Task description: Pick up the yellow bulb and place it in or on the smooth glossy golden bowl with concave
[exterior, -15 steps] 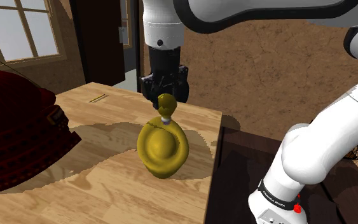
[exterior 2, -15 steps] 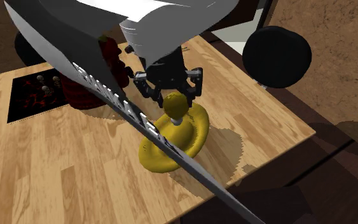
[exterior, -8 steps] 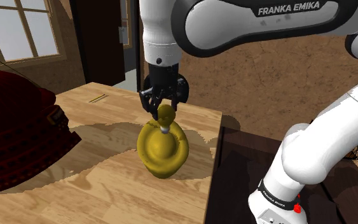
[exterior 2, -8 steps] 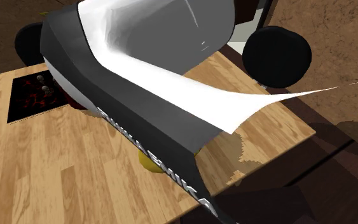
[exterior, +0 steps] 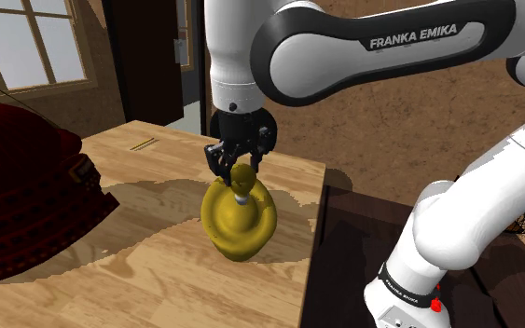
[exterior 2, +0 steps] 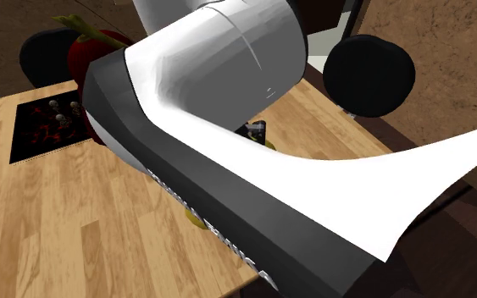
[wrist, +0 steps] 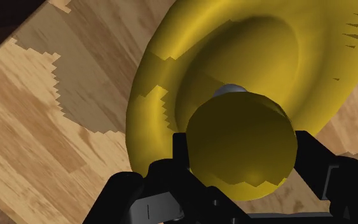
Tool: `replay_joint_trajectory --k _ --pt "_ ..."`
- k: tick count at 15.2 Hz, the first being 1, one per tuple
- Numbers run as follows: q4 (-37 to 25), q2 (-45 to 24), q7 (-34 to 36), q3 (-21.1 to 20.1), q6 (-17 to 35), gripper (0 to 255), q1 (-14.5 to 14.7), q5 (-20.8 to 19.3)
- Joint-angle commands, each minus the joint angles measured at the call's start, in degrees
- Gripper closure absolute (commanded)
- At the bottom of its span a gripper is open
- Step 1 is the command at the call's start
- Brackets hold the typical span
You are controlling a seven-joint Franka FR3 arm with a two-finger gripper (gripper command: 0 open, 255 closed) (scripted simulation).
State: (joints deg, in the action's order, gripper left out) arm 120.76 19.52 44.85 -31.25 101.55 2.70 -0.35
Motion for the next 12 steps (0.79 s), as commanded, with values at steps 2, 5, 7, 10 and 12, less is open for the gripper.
replay_joint_trajectory --k 2,5,7,10,12 --pt "0.2 0.0 0.0 0.0 0.1 255 0.0 0.0" --pt "0.1 0.0 0.0 0.0 0.0 0 0.0 0.0" --pt "0.1 0.0 0.0 0.0 0.1 0 0.0 0.0" --pt "-1.8 0.0 0.0 0.0 -1.9 0 0.0 0.0" --pt "-6.0 -0.4 0.1 -0.2 -5.7 0 -0.1 -0.1"
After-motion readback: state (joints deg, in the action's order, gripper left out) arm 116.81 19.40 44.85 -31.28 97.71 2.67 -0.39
